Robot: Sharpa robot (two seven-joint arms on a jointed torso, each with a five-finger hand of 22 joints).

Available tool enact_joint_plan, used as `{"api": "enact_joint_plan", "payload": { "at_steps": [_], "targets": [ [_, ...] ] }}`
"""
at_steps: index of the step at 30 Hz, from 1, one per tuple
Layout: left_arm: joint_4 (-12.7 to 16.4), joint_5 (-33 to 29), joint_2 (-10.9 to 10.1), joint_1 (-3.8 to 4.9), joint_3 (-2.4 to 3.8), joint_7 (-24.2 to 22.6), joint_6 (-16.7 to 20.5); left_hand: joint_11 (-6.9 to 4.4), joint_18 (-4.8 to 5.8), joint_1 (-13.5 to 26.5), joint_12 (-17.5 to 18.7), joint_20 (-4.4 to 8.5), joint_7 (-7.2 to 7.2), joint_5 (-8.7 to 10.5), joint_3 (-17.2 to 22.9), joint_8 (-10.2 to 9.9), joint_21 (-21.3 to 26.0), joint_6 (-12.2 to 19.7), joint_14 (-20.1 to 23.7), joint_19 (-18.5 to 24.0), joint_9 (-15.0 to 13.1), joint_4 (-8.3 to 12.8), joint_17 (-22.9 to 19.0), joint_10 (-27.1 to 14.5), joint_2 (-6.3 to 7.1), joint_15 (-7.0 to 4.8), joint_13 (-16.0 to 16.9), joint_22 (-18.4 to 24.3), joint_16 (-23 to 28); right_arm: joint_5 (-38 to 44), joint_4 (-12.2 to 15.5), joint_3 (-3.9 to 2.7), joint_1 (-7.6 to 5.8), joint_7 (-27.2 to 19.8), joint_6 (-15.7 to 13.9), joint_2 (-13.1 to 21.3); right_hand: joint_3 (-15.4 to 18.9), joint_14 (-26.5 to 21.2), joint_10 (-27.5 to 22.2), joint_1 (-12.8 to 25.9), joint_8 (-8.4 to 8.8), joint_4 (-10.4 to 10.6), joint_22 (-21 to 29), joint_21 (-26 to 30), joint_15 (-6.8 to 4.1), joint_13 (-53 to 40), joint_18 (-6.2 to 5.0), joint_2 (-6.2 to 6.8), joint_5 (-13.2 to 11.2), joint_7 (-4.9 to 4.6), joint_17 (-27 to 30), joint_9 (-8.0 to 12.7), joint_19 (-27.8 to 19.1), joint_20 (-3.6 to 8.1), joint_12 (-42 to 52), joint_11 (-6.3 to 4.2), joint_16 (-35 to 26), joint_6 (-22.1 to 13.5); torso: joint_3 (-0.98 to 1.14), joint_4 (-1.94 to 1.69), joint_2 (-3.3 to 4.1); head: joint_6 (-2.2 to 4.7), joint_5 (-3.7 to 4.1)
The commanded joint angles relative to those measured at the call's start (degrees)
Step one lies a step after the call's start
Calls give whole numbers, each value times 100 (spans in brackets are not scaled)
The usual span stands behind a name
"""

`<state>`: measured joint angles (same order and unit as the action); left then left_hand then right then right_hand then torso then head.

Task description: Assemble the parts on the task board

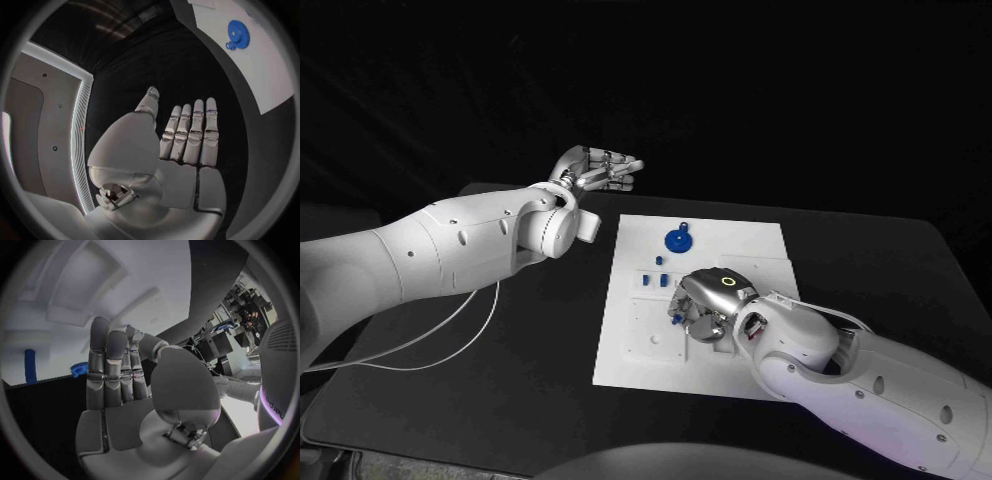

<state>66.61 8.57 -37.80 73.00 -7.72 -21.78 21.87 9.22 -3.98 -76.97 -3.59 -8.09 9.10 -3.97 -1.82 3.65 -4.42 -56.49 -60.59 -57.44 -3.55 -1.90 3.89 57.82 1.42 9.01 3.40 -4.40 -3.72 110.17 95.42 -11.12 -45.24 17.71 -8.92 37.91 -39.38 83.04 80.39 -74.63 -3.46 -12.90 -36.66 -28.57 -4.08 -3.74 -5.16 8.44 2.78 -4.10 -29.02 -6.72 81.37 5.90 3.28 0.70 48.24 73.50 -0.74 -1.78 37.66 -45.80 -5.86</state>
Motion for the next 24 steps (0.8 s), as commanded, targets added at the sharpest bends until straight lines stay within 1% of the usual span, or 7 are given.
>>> {"api": "enact_joint_plan", "payload": {
  "at_steps": [1,10,16,24],
  "targets": [
    [7,22,10,1,4,-22,-47,25,-46,7,-22,-18,7,-23,-39,6,-8,40,34,11,0,1,-6,8,-56,2,-5,9,18,157,-12,1,9,37,-30,-5,-22,-11,27,20,-21,-5,-15,26,-37,-9,-74,-23,26,4,-6,-14,45,-3,20,7,-15,22,1,-1,2,0,5],
    [-2,22,11,0,3,-7,-45,27,-52,1,-22,-20,10,-27,-29,5,-8,61,36,6,1,-5,-5,4,-60,3,-5,9,18,190,-24,1,12,76,-142,-15,-39,-11,29,25,-20,0,-44,31,-37,-9,-75,-14,26,5,-7,-20,46,-4,19,6,-7,26,-2,-4,0,-17,11],
    [-11,22,13,0,3,6,-49,27,-53,-7,-22,-20,9,-30,-26,5,-8,61,38,4,1,2,-6,4,-70,3,-5,9,19,180,-26,1,13,75,-144,-23,-49,-13,32,28,-20,7,-72,44,-39,-9,-76,-10,26,6,-7,-25,49,-3,19,4,0,28,-3,-3,-2,-16,12],
    [-13,22,22,0,3,17,-63,27,-53,-7,-22,-20,9,-30,-26,5,-8,61,38,4,1,2,-6,4,-70,3,-5,9,19,104,-59,1,13,29,65,-42,-42,-16,29,30,-20,11,-86,54,-38,-9,-77,-7,26,5,-5,-27,49,-3,19,5,0,27,-3,-4,-1,-17,13]
  ]
}}
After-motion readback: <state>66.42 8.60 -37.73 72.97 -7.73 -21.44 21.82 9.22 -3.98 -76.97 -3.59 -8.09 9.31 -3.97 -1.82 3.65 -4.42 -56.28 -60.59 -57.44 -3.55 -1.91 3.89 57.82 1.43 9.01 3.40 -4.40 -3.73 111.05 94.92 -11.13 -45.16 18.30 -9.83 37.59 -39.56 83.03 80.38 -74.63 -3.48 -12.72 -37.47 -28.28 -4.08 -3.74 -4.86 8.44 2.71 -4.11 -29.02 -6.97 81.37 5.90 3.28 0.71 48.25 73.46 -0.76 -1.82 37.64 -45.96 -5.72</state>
